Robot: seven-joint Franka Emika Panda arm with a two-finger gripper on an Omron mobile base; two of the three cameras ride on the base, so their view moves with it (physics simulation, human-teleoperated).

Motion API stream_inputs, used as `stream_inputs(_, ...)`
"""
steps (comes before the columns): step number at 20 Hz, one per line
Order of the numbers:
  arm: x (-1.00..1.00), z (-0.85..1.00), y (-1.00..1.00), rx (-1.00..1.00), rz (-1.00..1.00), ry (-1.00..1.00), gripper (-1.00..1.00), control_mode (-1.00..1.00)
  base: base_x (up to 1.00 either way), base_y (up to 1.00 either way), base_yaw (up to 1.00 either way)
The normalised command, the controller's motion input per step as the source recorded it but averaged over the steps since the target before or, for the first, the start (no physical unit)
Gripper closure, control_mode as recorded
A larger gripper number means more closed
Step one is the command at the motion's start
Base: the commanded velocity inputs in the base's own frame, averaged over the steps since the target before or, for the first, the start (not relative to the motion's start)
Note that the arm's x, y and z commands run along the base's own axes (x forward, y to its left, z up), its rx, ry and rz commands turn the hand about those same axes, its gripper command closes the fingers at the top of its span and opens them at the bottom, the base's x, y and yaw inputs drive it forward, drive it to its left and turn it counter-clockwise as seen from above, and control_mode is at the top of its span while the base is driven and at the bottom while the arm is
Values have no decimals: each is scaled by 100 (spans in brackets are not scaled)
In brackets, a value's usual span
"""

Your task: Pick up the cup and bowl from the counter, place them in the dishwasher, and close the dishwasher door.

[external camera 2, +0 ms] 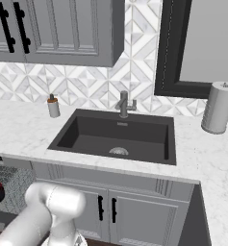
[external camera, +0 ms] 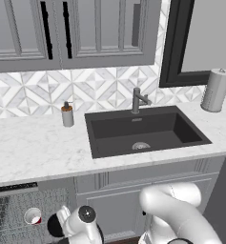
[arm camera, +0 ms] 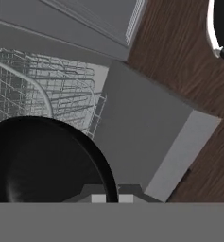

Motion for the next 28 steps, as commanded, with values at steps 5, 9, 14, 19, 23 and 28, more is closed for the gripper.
stream_inputs(5, 36, -33, 27, -1, -15, -9, 100, -100, 0, 0, 0)
stream_inputs(9, 36, -17, 20, 0, -15, -7, 100, -100, 0, 0, 0)
stream_inputs(14, 28, -7, 5, 0, -5, 0, 100, -100, 0, 0, 0)
stream_inputs(19, 42, -2, 22, 0, -1, -6, 100, -100, 0, 0, 0)
stream_inputs(23, 54, -9, 5, 0, 0, -7, 100, -100, 0, 0, 0)
stream_inputs(28, 48, -57, 0, 0, 0, -3, 100, -100, 0, 0, 0)
